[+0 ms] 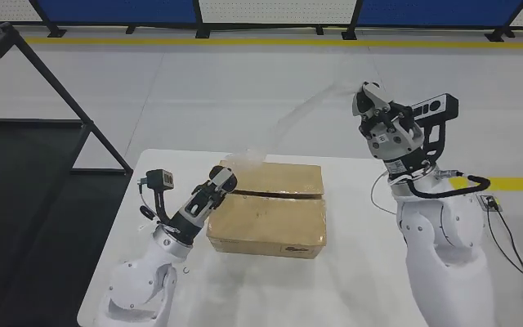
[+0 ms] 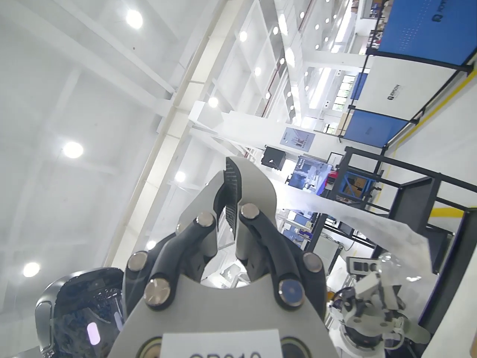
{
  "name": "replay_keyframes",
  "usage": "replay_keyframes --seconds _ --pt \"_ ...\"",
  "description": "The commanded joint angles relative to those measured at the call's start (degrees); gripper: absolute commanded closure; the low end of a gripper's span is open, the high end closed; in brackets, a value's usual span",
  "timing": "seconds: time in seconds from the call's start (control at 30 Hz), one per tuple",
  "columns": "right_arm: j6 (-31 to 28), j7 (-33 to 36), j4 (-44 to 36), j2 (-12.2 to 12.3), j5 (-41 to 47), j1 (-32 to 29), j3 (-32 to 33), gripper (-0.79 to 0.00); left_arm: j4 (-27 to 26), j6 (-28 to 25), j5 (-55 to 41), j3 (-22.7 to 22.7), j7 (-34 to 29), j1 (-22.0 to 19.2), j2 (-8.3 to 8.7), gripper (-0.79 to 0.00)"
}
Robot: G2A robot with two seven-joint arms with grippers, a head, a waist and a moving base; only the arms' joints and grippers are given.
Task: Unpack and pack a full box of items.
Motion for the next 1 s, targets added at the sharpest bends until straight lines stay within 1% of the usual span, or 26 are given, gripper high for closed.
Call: replay_keyframes --seconds 0.0,0.17,0.37,0.5,0.73,0.97 --pt "2.4 -0.4 0.4 0.2 -0.5 -0.6 0.6 0.000 -1.2 -0.5 1.4 -1.1 -0.8 1.0 0.34 0.000" --pt "6.6 -0.7 1.5 0.7 -1.7 -3.1 2.3 0.000 -3.4 -0.8 2.1 -4.3 -1.3 3.4 1.03 0.000" --pt "11.7 0.1 1.6 1.3 -2.4 -6.4 3.4 0.000 -4.5 -0.4 1.9 -7.5 -2.6 4.7 1.79 0.000" --pt "15.5 0.8 1.8 1.7 -3.3 -8.4 3.6 0.000 -4.3 0.4 1.9 -8.9 -4.0 4.7 2.28 0.000" --pt "22.1 3.6 2.1 2.5 -3.2 -11.9 4.2 0.000 -3.4 1.1 3.8 -10.5 -8.4 4.3 3.32 0.000" --pt "22.1 3.6 2.1 2.5 -3.2 -11.9 4.2 0.000 -3.2 1.4 4.3 -10.9 -8.8 4.1 3.48 0.000"
